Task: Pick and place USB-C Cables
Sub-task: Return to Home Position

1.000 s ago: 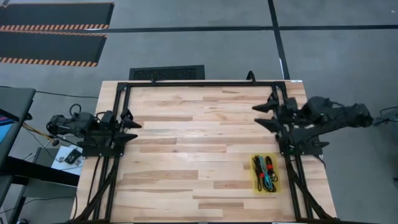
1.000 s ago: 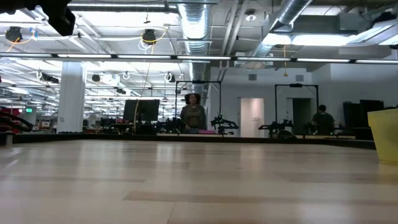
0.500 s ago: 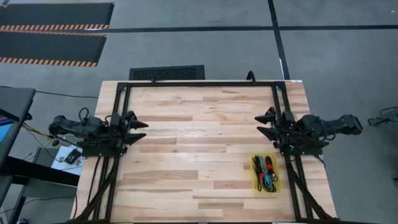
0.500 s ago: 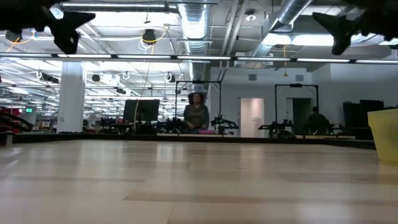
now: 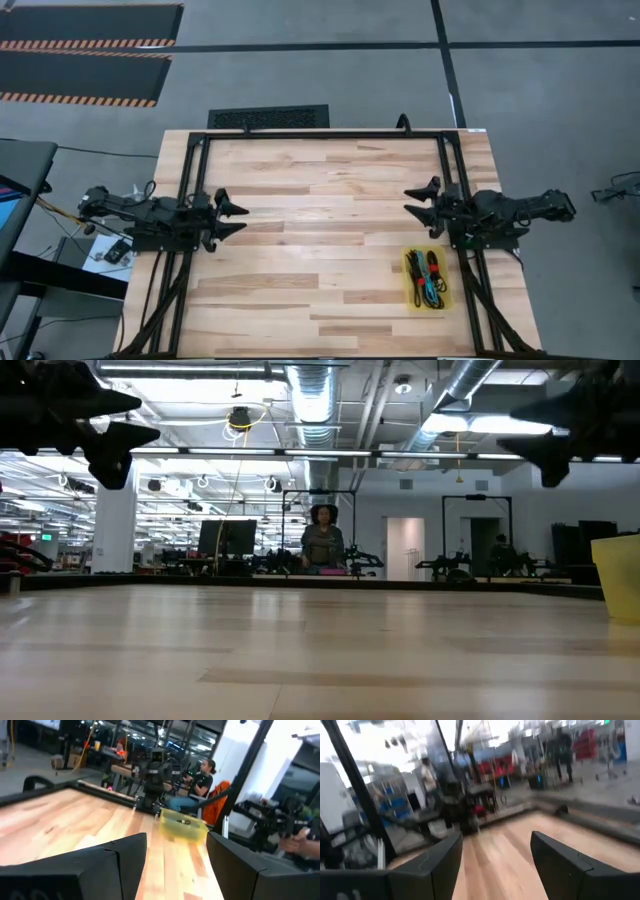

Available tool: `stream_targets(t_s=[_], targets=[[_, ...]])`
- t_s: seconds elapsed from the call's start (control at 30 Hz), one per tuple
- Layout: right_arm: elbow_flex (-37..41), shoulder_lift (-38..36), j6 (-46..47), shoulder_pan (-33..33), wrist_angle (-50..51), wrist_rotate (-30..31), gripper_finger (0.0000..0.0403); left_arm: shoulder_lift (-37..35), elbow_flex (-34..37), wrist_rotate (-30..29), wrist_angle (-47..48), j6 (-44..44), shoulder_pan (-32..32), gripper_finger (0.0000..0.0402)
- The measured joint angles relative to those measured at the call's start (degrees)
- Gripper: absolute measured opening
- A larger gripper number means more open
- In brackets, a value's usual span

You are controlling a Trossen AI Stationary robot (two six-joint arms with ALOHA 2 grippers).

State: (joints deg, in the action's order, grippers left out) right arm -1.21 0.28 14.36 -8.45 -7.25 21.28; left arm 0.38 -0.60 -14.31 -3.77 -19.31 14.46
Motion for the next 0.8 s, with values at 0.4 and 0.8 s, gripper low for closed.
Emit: stream_targets(t_s=[0.4,0.8], targets=[[-0.13,1.66,0.76,0.35,5.56,-0.17,0.0260,-0.02,0.08,0.98,-0.02,7.52,0.00,0.0197],[-0.09,1.59,0.67,0.35,5.10,-0.21,0.0260,-0.02,0.17,0.99,0.00,7.19,0.00,0.0197]])
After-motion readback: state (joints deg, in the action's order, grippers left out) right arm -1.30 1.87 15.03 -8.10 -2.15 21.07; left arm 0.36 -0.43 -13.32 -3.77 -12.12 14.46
